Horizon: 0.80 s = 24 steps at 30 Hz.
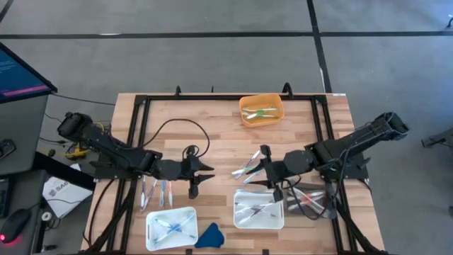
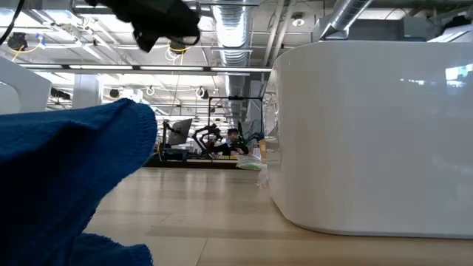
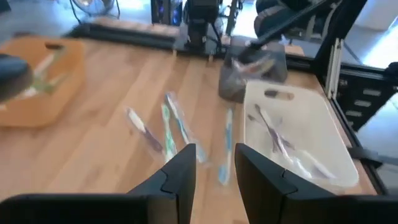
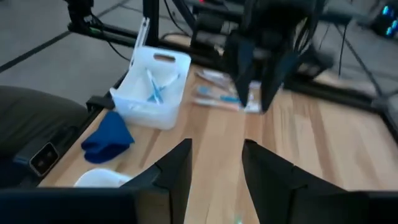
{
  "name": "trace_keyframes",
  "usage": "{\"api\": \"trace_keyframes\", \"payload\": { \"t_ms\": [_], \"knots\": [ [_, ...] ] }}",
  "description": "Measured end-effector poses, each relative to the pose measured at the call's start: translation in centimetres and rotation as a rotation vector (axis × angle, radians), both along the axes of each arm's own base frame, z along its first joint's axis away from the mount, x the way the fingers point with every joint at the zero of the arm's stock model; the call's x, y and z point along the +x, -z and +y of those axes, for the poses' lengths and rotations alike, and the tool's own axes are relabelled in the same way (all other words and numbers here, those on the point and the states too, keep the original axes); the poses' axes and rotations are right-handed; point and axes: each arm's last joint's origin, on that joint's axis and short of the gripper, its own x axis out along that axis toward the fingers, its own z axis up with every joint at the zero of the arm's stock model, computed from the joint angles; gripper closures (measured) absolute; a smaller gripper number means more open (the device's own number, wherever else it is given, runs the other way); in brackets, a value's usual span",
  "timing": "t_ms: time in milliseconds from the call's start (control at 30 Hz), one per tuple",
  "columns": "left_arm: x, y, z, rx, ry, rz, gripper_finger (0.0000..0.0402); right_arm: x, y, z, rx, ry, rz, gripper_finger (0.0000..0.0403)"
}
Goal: Pick & Place Toothbrushes
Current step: Put the violet toothbrush into the right white bin
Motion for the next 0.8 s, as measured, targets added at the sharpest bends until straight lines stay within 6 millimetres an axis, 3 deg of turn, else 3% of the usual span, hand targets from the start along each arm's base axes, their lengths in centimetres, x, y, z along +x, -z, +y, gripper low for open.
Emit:
{"api": "trace_keyframes", "payload": {
  "t_ms": [333, 800],
  "knots": [
    [-1.6, 3.3, -0.5, -0.195, -0.062, 0.07, 0.0297, 1.4, -1.3, -1.8, 0.027, -0.187, -0.144, 0.0277],
    [-3.1, 3.3, -3.1, -0.186, -0.074, 0.03, 0.0354, 2.2, -4.0, -5.8, 0.123, -0.512, -0.423, 0.0278]
  ]
}}
